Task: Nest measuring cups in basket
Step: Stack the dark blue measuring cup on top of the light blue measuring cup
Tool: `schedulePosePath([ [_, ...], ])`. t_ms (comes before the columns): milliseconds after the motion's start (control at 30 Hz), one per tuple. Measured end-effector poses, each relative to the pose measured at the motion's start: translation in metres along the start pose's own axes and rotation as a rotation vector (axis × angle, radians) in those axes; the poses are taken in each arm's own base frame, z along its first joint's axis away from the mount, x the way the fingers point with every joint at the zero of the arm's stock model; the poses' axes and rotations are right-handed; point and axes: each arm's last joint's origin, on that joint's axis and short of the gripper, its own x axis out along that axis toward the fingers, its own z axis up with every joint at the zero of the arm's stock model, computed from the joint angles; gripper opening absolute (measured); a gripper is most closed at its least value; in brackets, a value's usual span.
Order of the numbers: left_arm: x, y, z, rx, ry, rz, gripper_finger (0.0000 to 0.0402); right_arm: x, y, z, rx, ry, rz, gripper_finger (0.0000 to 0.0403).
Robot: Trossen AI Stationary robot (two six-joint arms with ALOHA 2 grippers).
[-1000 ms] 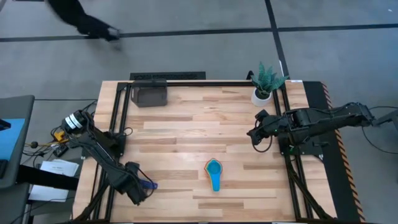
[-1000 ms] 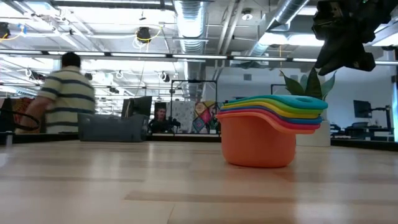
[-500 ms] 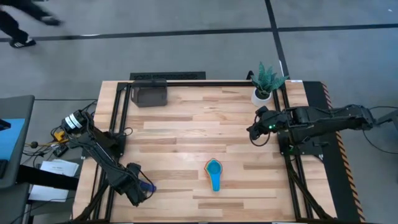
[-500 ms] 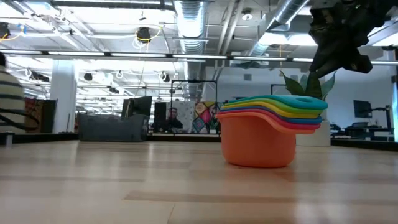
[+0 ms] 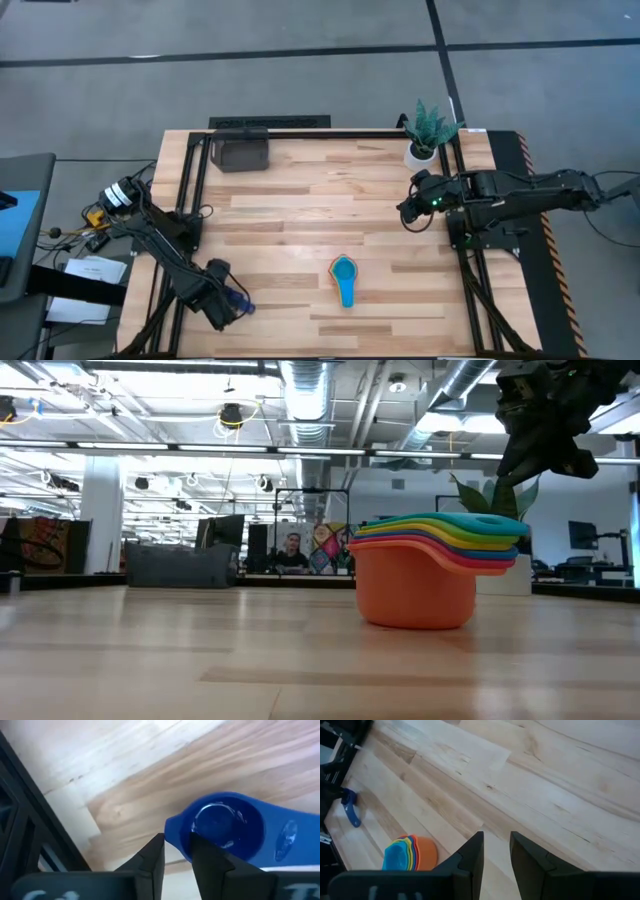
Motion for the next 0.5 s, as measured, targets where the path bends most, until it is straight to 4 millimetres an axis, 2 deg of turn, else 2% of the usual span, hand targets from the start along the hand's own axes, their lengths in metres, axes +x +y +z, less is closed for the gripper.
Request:
schedulePosePath([
  [500,-0.001,-0.011,0.020,0.051,-0.076,-0.044,0.0027,0.000,0.000,0.000,0.009,0.000,0.000,0.0119],
])
